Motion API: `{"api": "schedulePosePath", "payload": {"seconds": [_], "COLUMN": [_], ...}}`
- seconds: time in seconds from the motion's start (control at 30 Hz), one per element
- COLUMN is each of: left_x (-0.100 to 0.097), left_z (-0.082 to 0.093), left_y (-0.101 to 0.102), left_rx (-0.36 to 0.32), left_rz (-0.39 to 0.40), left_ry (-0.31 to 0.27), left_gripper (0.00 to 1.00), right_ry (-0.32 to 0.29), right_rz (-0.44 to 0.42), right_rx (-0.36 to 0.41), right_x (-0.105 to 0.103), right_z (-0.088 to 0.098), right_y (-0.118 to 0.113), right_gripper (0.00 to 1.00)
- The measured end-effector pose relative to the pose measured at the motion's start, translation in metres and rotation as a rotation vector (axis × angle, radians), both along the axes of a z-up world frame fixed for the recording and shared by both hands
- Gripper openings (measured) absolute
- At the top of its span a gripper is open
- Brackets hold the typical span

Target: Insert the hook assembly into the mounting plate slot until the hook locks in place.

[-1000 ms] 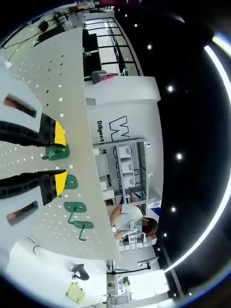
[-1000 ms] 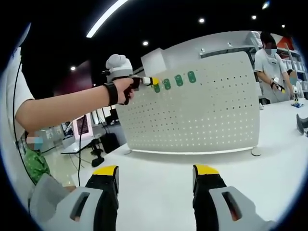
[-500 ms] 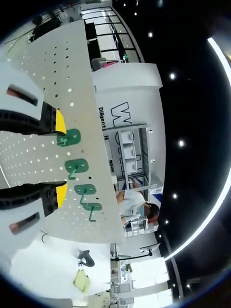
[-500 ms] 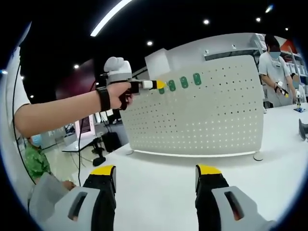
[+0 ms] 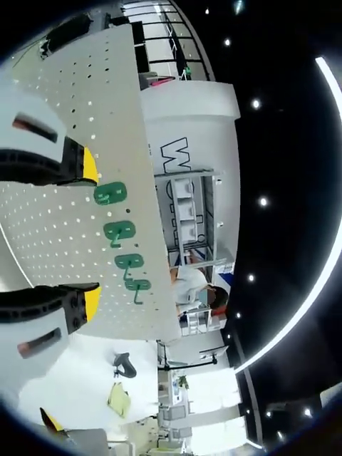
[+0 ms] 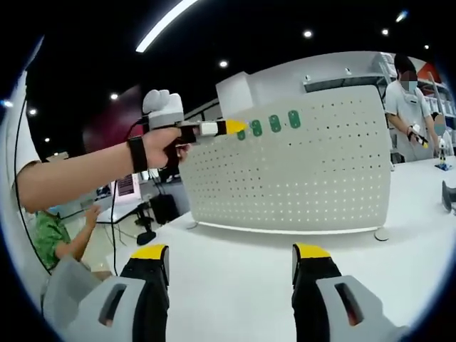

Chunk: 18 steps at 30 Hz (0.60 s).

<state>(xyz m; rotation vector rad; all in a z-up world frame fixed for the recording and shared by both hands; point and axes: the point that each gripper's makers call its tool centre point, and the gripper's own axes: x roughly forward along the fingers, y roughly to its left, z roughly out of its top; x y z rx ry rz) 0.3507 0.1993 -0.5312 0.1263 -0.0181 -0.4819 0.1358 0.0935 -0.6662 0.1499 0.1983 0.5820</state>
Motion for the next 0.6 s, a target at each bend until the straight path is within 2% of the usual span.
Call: {"api": "schedulePosePath", "payload": {"seconds": [0.2, 0.43, 0.6], "left_x": [-0.021, -0.052, -0.072], "left_z": [-0.003, -0.014, -0.024], "left_y": [0.002, 0.000, 0.004], "left_rx": [-0.030, -0.004, -0.023], "left_rz": [-0.055, -0.119, -0.145], "left_ry": [-0.001, 0.010, 0.029], "left_gripper": [0.63, 0.69, 0.71], "right_ry": [-0.009, -0.010, -0.016], "right_rz": [0.002, 0.021, 0.031], "right_rx": [0.003, -0.012, -0.021], "right_x": [-0.004, -0.011, -0.015], "right_z": [0.005, 0.006, 0.008], "right_y": [0.004, 0.011, 0.013], "right_gripper": [0.72, 0.73, 0.74]}}
